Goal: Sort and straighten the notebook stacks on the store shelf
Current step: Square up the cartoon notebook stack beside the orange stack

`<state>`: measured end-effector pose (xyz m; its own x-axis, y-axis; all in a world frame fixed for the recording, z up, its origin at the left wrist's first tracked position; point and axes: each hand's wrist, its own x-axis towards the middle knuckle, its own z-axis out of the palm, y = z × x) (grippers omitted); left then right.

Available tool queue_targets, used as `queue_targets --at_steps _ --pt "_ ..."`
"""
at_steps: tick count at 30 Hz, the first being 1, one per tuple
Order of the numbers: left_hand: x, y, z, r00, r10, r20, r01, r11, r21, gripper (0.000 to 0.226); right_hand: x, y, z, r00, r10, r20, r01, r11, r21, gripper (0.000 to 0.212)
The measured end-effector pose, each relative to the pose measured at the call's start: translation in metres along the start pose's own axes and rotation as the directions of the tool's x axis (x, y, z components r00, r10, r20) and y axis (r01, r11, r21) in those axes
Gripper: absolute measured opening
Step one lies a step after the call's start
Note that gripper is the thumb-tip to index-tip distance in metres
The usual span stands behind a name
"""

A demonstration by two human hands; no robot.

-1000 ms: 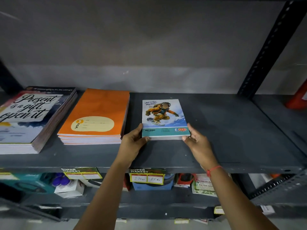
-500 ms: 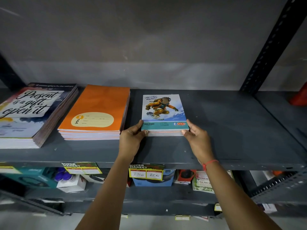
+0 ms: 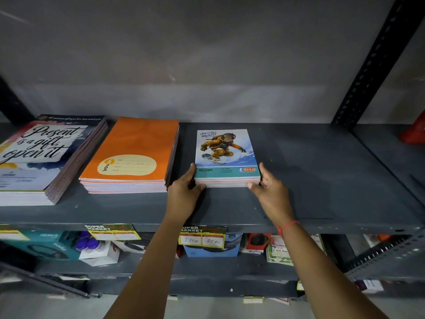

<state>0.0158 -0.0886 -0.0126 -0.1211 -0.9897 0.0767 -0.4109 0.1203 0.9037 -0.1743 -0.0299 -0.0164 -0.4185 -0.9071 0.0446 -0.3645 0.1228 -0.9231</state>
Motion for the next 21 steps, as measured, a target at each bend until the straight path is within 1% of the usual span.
queue_targets --at_steps 2,4,7,13,15,17,18,21 --pt "0.001 0.001 0.0 1.0 0.012 0.016 -0.013 0.999 0.031 0.063 0.0 -0.002 0.003 0.999 -0.028 -0.028 0.025 0.995 -0.095 0.062" --pt "0.002 0.001 0.0 0.999 0.033 0.012 -0.034 0.998 0.061 0.062 -0.001 -0.003 0.004 0.997 -0.039 -0.066 0.03 0.99 -0.134 0.059" --pt "0.003 0.001 0.0 0.998 0.056 -0.004 -0.056 0.996 0.074 0.061 0.0 -0.005 0.005 0.994 -0.022 -0.103 0.007 0.989 -0.15 0.056" --pt "0.005 0.0 0.0 0.998 0.053 -0.017 -0.051 0.996 0.078 0.06 -0.001 -0.007 0.007 0.993 -0.04 -0.109 0.022 0.986 -0.162 0.055" --pt "0.005 -0.001 0.0 0.998 0.057 -0.008 -0.056 0.996 0.075 0.06 -0.002 -0.007 0.005 0.995 -0.049 -0.09 0.035 0.988 -0.151 0.053" --pt "0.004 -0.002 -0.001 0.999 0.051 0.002 -0.051 0.998 0.033 0.06 -0.003 -0.007 0.002 0.997 -0.056 -0.049 0.051 0.994 -0.094 0.05" --pt "0.004 -0.002 -0.001 0.999 0.038 0.004 -0.038 0.999 -0.015 0.059 -0.004 -0.007 0.0 0.998 -0.054 -0.035 0.052 0.997 -0.054 0.049" --pt "0.002 -0.004 0.0 1.0 -0.006 -0.02 0.002 0.987 -0.159 0.052 -0.004 -0.008 -0.003 0.998 -0.032 -0.051 0.034 0.999 0.028 0.05"
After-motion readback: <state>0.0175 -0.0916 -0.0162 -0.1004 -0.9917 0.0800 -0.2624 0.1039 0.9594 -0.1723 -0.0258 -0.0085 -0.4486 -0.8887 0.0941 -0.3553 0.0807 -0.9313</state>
